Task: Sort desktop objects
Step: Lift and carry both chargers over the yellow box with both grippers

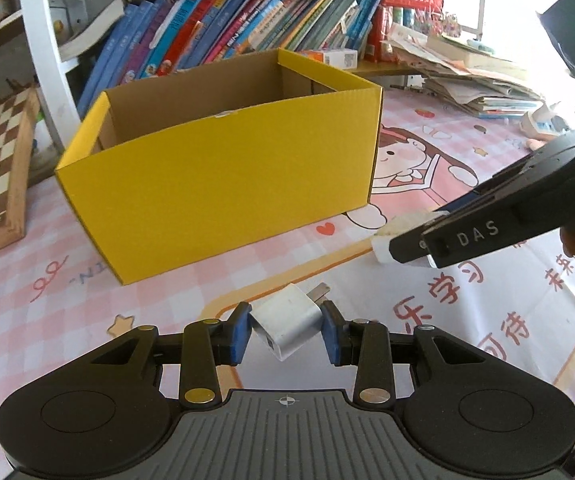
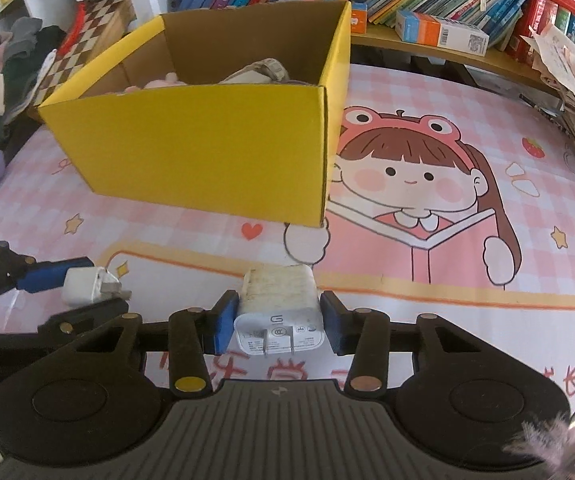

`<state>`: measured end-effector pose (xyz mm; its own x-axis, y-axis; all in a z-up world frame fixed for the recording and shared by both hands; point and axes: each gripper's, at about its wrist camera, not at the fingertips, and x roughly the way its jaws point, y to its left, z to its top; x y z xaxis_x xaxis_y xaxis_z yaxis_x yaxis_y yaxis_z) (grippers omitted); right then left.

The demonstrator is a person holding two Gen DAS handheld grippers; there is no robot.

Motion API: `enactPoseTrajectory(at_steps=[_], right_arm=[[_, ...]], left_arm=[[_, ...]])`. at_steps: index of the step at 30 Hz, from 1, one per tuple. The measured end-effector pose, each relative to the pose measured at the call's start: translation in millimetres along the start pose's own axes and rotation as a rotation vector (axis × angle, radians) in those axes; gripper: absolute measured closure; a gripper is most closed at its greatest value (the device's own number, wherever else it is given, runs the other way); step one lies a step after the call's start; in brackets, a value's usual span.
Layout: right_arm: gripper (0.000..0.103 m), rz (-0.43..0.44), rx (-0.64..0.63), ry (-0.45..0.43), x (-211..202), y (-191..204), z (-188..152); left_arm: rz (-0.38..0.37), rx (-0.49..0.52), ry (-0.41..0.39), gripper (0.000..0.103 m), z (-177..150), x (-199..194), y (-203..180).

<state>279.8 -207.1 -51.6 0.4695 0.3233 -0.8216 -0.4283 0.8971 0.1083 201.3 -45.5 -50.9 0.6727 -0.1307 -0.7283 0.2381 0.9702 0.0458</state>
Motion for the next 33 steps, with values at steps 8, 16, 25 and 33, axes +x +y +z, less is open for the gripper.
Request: enactPoseTrajectory(at_steps=[8, 16, 25, 33], right_arm=[[0.061, 0.016, -0.019, -0.023, -21, 14, -11], [0.061, 0.017, -0.031, -0.033, -35, 27, -20], [0.061, 0.015, -0.058, -0.051, -47, 41, -20], [0.061, 0.009, -0.081, -0.078, -57, 52, -16]], left_arm=[[0.009, -0.006, -0.032, 0.068, -6, -23, 7], [0.007, 0.007, -0.064, 0.068, -10, -42, 10], [-0.007, 0.034, -0.099, 0.068, -8, -55, 14], [-0.018, 0.048, -0.136, 0.068, -3, -66, 17]])
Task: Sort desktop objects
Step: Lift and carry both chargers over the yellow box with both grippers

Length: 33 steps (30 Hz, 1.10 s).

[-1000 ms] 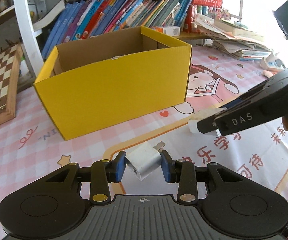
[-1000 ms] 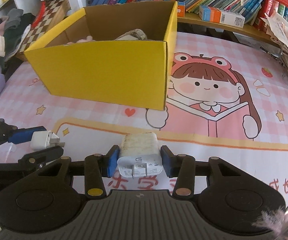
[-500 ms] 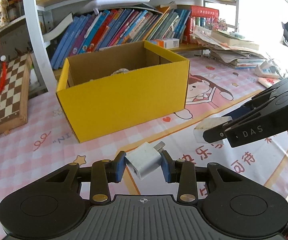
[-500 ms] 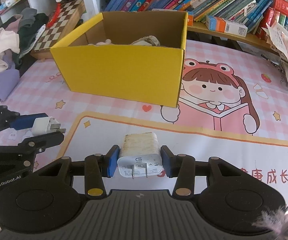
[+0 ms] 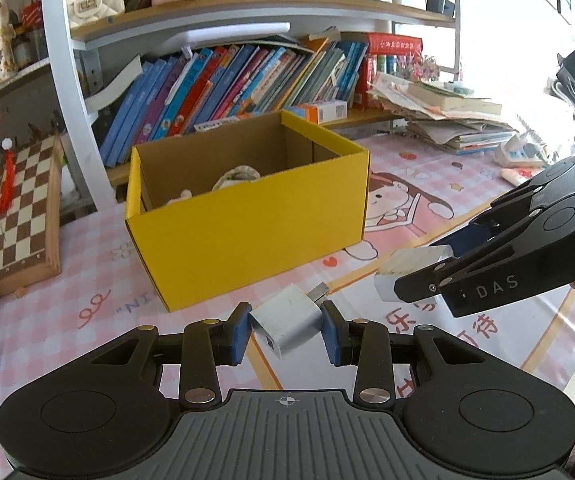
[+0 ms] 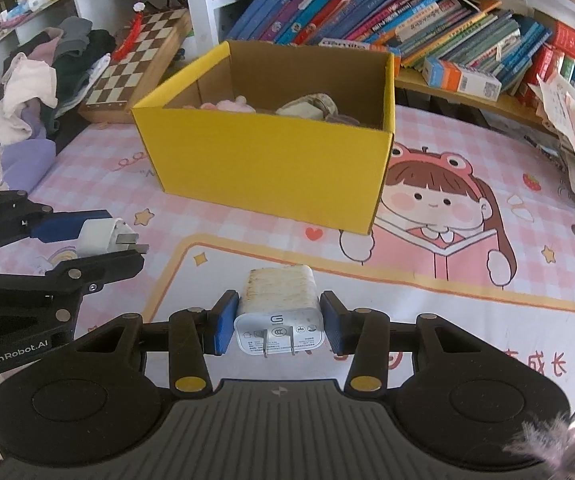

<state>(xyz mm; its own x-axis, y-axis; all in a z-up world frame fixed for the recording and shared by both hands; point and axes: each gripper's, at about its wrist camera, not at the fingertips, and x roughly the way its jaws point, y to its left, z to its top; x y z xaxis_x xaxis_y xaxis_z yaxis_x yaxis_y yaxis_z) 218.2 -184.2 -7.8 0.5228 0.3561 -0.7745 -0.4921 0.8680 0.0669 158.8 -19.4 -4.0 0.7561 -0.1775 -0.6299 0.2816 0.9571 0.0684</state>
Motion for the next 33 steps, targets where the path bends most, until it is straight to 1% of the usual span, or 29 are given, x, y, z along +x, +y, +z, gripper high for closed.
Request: enactPoseTrajectory(at_steps=[8, 18, 24, 29, 33], right_arm=[[0.061, 0.016, -0.011, -0.031, -12, 3, 17], [0.061, 0.018, -0.065, -0.109, -23, -4, 65], [0.061, 0.039, -0.057, -0.145, -21, -19, 102], [0.061, 0.02, -0.083, -0.182, -10, -29, 138], [0.061, 0.018, -0.1, -0.191, 5, -38, 163]], left_arm=[[-0.006, 0.012, -0.046, 0.068, 12, -11, 5], [0.018, 0.023, -0.11, 0.068, 42, -7, 19], [0.035, 0.035, -0.138, 0.068, 64, 5, 25], [0.061, 0.04, -0.15, 0.068, 84, 24, 31], [0.076, 0.04, -0.144, 0.068, 98, 43, 35]])
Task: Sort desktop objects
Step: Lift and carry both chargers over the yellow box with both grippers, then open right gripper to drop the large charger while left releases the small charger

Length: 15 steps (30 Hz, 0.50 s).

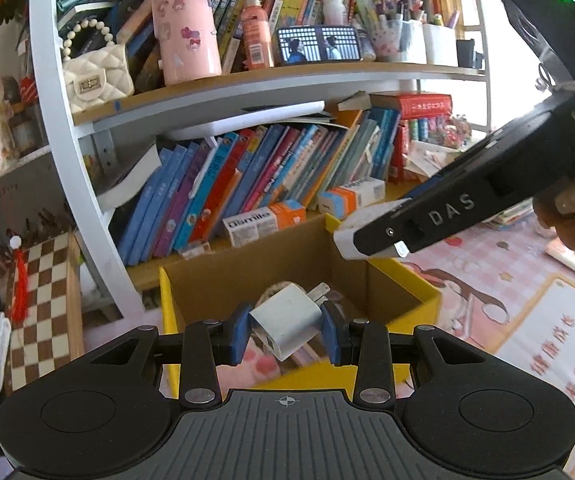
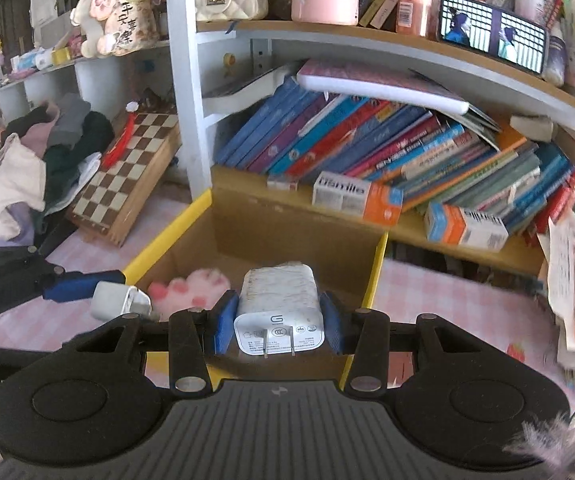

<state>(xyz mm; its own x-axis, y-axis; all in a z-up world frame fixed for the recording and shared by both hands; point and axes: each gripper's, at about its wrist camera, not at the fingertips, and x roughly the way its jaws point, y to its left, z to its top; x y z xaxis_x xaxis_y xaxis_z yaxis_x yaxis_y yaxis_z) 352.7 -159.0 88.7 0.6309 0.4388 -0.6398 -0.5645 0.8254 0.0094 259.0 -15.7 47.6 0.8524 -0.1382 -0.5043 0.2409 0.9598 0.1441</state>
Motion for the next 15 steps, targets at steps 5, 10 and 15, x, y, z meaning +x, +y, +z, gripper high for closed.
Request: enactPoseTrajectory(at_steps=[5, 10, 15], right_arm=[[0.061, 0.012, -0.033, 0.016, 29, -8, 17], [0.061, 0.026, -0.067, 0.052, 67, -9, 28], [0.061, 0.041, -0.085, 0.1, 109, -7, 34]], left_arm=[[0.008, -0.009, 0.034, 0.068, 6, 28, 2], [0.01, -0.018, 0.087, 0.068, 5, 60, 1], [0.009, -0.022, 0.143, 0.068, 1, 91, 2]])
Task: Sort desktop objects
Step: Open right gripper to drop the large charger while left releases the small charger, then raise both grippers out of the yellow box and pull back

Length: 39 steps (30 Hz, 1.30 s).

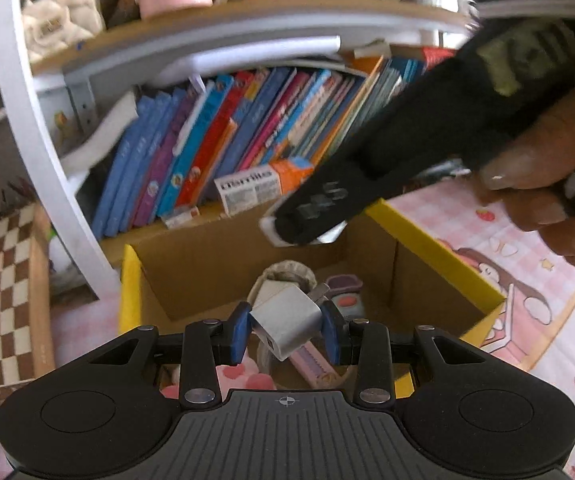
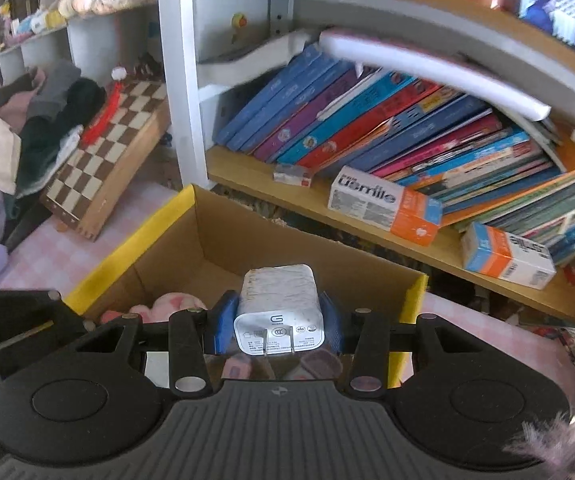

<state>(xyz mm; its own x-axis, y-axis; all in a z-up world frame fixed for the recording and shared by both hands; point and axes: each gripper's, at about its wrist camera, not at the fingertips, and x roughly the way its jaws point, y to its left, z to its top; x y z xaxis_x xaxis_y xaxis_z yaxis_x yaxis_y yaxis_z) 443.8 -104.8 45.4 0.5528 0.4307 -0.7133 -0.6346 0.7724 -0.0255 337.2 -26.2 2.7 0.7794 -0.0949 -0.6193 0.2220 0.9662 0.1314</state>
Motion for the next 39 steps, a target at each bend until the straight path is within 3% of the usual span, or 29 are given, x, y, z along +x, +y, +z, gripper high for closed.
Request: enactPoseTrajectory(at_steps=[12, 27, 29, 32, 39], right_arm=[[0.061, 0.044, -0.047, 0.12, 70, 6, 4], [0.058, 0.058, -0.04, 0.14, 84, 7, -3], [0.043, 0.057, -0.041, 0.118, 78, 8, 0], [0.037, 0.057, -0.043, 0.082, 67, 8, 3], [0.032, 0.057, -0.026, 0.021, 38, 8, 6]], left_arm=[[-0.021, -0.044, 0.1, 0.067, -6, 41, 3], [-0.017, -0.09, 0.121, 0.064, -3, 44, 5], [-0.024, -0.096, 0.111, 0.047, -1, 41, 5], [-0.006, -0.093, 0.084, 0.035, 2, 33, 3], [0.03, -0.081, 0.027, 0.024, 7, 10, -2]])
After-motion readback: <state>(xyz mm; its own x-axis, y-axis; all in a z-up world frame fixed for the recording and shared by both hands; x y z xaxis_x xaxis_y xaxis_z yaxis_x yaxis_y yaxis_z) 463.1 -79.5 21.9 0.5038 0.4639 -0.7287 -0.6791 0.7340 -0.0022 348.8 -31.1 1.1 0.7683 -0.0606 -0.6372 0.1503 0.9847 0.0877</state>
